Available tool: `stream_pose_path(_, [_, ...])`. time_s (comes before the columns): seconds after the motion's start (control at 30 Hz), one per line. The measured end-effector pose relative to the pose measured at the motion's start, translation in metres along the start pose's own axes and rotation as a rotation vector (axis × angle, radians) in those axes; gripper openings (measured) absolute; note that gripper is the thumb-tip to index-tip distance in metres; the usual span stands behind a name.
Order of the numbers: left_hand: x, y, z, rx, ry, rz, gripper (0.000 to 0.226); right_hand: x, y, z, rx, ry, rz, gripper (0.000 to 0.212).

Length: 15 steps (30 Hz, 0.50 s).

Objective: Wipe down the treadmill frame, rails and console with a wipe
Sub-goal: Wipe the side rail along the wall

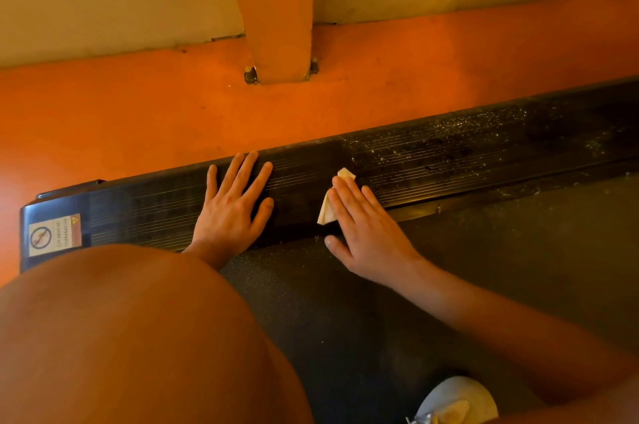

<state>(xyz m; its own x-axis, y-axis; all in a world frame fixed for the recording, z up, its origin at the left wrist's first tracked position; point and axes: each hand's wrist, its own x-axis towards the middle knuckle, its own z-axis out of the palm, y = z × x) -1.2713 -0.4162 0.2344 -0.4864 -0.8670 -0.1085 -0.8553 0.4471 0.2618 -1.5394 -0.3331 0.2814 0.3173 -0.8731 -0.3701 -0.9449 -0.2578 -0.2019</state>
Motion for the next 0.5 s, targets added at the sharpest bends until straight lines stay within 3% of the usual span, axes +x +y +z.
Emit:
stream_pose_path(0.2, [-0.001,0.0,0.0,0.0,-0.01,-0.004,0.064,0.056,0.029,-0.028,-0.064,0.012,0.047,0.079])
stream_pose_path(0.5, [0.001,0.001,0.001,0.002,-0.006,-0.008,0.065,0.007,0.016,-0.006,-0.027,-0.006,-0.002,0.08])
